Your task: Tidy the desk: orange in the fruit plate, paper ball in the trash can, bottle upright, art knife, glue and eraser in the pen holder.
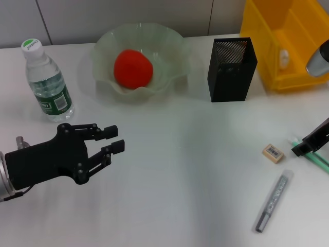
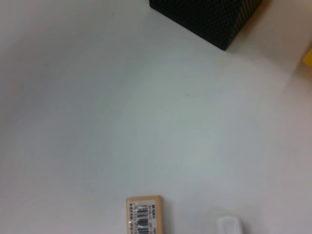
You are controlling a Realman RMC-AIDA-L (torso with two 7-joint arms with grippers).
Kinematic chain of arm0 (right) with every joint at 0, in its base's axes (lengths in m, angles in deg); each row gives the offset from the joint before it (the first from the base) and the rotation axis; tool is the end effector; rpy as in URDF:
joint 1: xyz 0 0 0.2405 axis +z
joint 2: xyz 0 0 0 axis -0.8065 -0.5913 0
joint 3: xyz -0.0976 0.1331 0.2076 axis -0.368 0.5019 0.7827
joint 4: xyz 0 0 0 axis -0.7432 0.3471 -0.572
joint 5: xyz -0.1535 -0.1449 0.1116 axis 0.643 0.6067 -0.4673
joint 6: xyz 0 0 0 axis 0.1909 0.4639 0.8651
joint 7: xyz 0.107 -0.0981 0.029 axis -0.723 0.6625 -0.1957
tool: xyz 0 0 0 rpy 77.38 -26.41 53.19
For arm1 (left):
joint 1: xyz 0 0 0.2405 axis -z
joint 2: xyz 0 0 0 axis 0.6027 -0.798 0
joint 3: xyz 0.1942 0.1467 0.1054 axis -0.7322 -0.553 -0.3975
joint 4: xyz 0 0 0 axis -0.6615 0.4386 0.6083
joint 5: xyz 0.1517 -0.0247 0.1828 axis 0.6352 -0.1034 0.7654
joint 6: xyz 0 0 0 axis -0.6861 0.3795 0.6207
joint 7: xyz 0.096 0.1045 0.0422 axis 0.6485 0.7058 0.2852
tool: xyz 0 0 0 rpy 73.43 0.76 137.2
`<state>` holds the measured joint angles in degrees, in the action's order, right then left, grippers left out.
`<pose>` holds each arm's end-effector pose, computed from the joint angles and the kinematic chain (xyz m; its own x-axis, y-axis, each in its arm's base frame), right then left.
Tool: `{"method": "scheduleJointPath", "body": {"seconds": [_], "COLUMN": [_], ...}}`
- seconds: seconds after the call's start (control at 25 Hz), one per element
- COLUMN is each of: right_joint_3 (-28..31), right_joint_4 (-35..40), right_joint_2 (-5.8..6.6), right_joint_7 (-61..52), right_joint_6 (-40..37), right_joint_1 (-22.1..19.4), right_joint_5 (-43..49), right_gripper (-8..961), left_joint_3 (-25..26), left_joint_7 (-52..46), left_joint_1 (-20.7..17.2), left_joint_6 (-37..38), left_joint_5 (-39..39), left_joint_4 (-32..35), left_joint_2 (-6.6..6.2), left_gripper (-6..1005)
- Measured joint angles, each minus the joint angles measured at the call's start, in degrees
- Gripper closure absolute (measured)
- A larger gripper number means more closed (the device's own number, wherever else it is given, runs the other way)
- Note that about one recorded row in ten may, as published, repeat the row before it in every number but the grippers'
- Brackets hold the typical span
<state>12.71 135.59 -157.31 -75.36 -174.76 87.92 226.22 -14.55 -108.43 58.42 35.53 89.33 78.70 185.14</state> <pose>0.3060 0.3882 0.0494 0.5654 -0.8004 0.1990 -0.6114 -0.5687 -0.5502 -0.2880 0.3126 -0.0277 0.7791 0.0970 0.6193 0.2743 -0.9411 -0.1976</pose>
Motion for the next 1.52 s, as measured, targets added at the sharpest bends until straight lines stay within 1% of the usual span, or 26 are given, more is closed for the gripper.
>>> {"method": "scheduleJointPath", "body": {"seconds": [0.28, 0.96, 1.16, 1.4, 1.52], "right_joint_3": [-0.3, -0.4, -0.4, -0.4, -0.4], "right_joint_4": [-0.2, -0.5, -0.5, -0.2, 0.1], "right_joint_2": [-0.04, -0.09, -0.11, -0.17, -0.18], "right_joint_7": [-0.5, -1.4, -1.8, -2.5, -3.0], "right_joint_6": [0.3, 0.9, 0.9, 1.0, 1.0], "right_joint_1": [0.2, 0.3, 0.2, 0.1, 0.1], "right_joint_5": [0.5, 1.2, 1.2, 1.3, 1.5], "right_gripper": [560, 700, 713, 764, 764], "left_joint_3": [0.0, 0.0, 0.0, 0.0, 0.0], "left_joint_7": [0.0, 0.1, 0.1, 0.1, 0.1], "left_joint_1": [0.0, 0.0, 0.0, 0.0, -0.1], "left_joint_6": [0.0, -0.1, -0.2, -0.2, -0.2], "left_joint_5": [0.0, 0.0, 0.0, 0.0, 0.0], "left_joint_4": [-0.5, -0.5, -0.5, -0.6, -0.6], "left_joint_2": [0.0, 0.0, 0.0, 0.0, 0.0], "left_gripper": [700, 700, 700, 700, 700]}}
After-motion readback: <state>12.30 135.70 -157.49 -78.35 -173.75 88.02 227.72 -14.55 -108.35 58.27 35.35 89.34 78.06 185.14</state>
